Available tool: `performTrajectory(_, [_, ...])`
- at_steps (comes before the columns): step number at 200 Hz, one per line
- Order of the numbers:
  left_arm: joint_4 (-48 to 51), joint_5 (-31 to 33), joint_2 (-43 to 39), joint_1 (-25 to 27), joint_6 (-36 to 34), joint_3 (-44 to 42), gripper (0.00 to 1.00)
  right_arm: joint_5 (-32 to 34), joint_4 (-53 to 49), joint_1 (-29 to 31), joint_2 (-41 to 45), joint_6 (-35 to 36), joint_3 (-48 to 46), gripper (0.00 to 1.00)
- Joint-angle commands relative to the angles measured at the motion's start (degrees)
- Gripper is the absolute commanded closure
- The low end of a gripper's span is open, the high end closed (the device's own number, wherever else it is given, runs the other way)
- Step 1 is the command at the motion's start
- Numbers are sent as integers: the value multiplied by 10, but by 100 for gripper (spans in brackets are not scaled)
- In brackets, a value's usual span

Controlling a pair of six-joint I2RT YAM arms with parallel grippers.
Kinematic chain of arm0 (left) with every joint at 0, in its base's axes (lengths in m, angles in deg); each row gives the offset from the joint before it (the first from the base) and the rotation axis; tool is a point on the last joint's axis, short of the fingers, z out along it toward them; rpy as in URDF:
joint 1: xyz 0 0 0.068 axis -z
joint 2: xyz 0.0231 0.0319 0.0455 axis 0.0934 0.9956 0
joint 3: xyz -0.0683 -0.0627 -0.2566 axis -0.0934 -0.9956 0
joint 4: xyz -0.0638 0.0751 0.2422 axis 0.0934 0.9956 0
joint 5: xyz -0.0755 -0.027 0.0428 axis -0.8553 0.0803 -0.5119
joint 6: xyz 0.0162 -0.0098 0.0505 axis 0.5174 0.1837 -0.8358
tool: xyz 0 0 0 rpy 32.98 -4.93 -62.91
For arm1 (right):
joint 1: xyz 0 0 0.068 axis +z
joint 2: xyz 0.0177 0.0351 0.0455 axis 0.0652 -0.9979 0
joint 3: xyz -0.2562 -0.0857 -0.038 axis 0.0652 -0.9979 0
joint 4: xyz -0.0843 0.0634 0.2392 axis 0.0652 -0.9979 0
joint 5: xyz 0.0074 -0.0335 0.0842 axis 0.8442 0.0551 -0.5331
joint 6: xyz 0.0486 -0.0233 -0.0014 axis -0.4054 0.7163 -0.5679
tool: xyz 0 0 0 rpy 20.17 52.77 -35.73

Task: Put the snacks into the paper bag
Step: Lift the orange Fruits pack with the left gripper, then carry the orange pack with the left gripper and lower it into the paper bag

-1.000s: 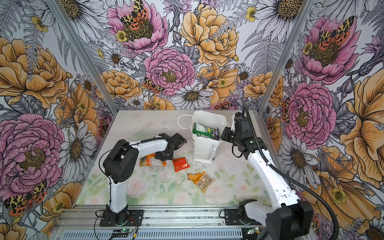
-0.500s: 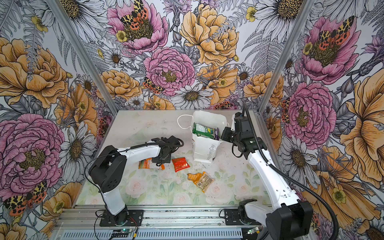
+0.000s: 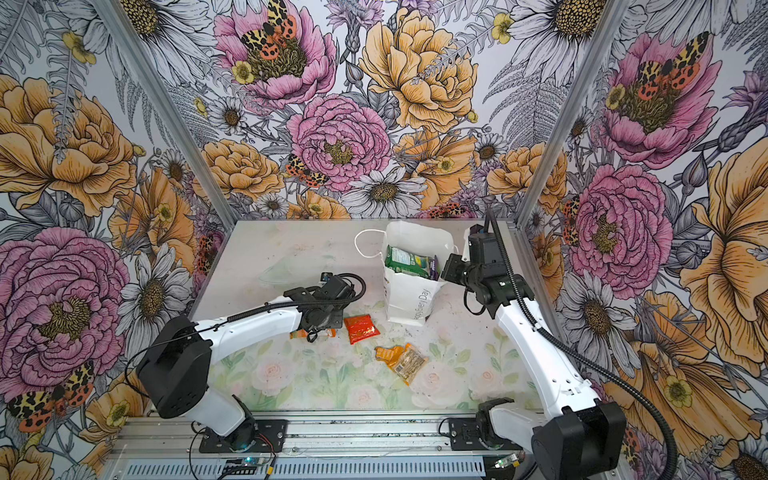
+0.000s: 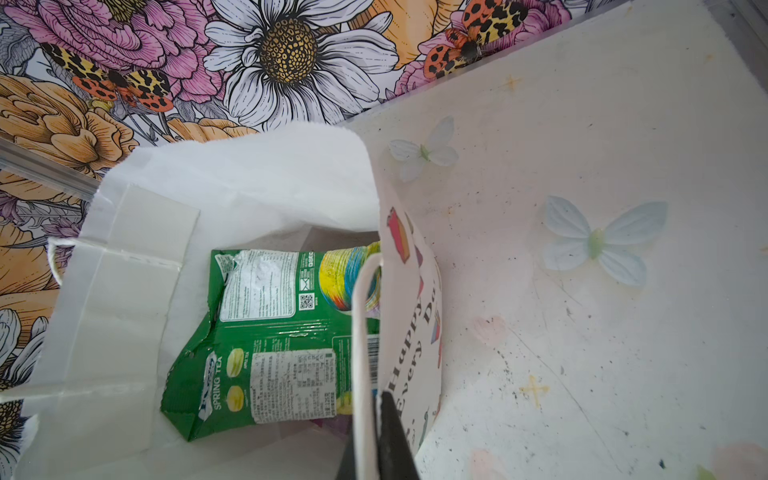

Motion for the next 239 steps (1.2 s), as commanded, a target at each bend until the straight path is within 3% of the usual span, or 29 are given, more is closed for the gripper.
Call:
performTrajectory(1, [-37, -1, -38, 12, -12, 5, 100, -1, -5, -3, 0, -2, 3, 100])
performTrajectory(75, [-133, 50, -215, 34, -11, -64, 100, 1, -5, -3, 5, -3, -4, 100])
performTrajectory(122, [-187, 37, -295, 29, -27, -82, 100, 0, -5, -3, 4, -4, -5, 100])
performTrajectory(172, [-199, 17, -330, 22, -48, -54, 100, 0, -5, -3, 5, -5, -5, 100])
performTrajectory(239, [-197, -23, -323, 15, -94, 56, 100, -5, -5, -3, 6, -6, 3, 100])
